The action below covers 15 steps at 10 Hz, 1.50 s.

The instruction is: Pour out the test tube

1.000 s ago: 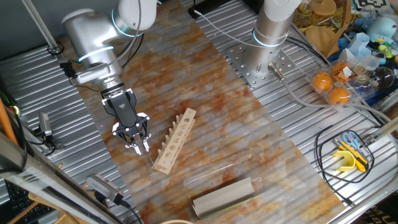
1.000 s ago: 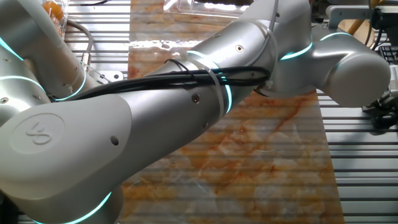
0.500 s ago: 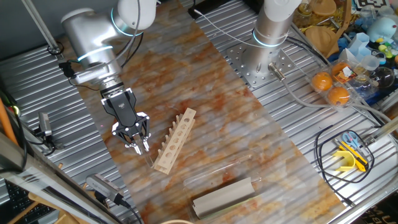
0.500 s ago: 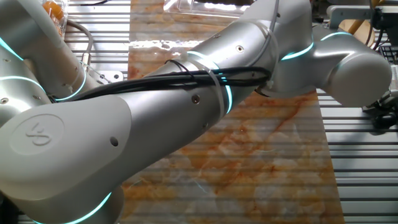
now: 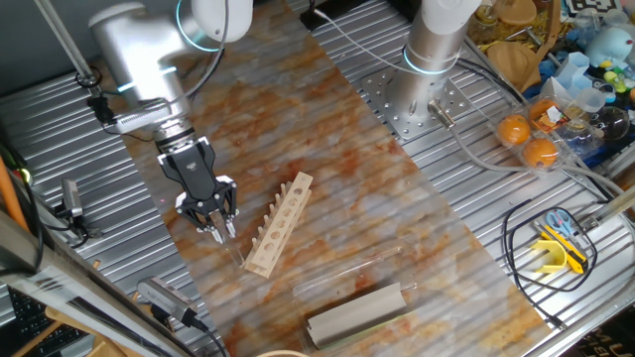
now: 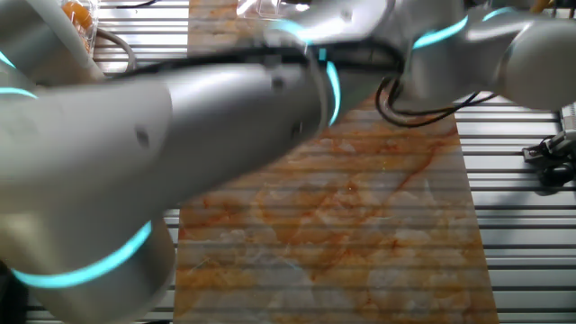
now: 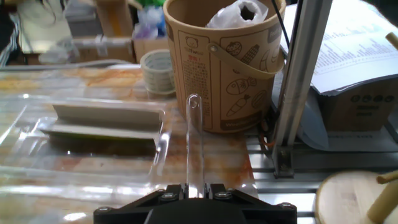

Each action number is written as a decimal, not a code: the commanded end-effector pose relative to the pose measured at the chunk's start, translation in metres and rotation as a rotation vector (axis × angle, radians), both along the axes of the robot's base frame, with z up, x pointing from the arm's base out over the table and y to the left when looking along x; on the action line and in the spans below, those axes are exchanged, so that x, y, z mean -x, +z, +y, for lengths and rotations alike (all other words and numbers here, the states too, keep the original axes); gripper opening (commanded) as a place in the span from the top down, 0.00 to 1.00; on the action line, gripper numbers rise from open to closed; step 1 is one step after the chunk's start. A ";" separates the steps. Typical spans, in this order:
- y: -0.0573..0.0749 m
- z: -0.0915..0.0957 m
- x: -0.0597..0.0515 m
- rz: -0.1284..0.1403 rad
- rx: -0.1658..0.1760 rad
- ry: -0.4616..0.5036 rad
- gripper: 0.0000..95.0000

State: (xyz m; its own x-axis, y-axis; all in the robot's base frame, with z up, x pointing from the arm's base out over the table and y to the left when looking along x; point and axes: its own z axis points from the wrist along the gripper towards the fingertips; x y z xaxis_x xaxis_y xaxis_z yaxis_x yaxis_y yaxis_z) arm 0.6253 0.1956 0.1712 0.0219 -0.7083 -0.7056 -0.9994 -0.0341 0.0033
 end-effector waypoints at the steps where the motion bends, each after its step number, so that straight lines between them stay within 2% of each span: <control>1: 0.002 -0.003 0.000 -0.008 0.055 0.008 1.00; 2: 0.004 -0.003 0.000 -0.011 0.071 0.011 1.00; 4: 0.010 -0.005 -0.001 -0.018 0.174 0.027 1.00; 6: 0.018 -0.010 0.001 -0.017 0.257 0.027 1.00; 7: 0.019 -0.012 0.002 -0.016 0.275 0.027 1.00; 8: 0.022 -0.015 0.003 -0.015 0.316 0.027 1.00; 9: 0.026 -0.019 0.004 -0.011 0.374 0.021 1.00; 13: 0.038 -0.028 0.009 -0.006 0.458 0.011 1.00; 15: 0.041 -0.032 0.011 -0.006 0.478 0.011 1.00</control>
State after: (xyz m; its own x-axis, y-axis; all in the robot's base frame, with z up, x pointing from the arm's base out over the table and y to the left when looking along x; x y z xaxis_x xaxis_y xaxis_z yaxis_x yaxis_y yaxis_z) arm 0.6145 0.1633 0.2122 0.0338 -0.9533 -0.3001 -0.9991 -0.0401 0.0146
